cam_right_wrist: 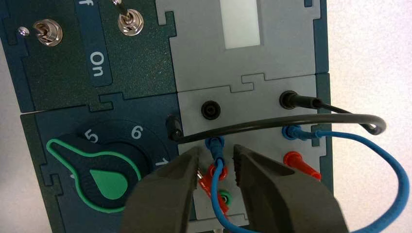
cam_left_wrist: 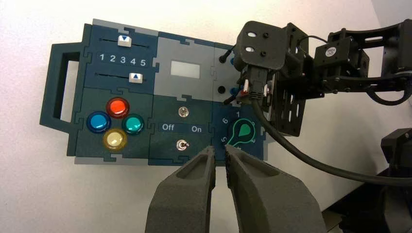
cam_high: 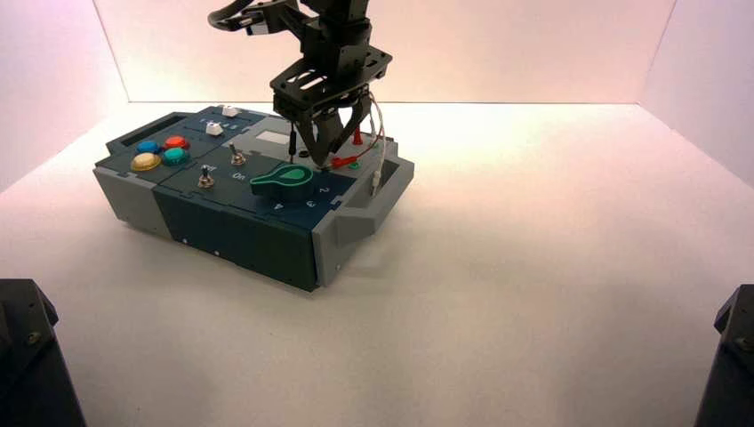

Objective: Insert the blue wire.

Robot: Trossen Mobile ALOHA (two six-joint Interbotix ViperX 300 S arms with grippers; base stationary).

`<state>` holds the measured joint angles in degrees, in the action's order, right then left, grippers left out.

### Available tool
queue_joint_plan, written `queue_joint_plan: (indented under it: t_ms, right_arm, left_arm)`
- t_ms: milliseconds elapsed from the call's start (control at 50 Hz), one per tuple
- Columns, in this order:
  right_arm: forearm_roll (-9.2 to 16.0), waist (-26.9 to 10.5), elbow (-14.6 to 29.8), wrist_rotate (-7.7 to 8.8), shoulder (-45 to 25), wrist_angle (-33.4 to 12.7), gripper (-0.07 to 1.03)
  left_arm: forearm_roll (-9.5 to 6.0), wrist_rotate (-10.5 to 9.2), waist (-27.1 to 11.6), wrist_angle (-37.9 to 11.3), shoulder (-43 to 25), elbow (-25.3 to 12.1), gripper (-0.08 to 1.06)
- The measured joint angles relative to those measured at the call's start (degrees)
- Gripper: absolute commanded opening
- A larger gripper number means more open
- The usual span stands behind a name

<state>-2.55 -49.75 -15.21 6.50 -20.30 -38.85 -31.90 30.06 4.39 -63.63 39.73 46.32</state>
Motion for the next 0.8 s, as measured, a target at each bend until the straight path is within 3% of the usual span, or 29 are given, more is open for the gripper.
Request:
queue_joint_plan:
  t_ms: [800]
  right_arm:
    - [0.00,0.00,2.99,0.00,0.09,-4.31,0.40]
  left_arm:
    - [0.00,0.00,0.00,0.00,0.00,0.26,0.13]
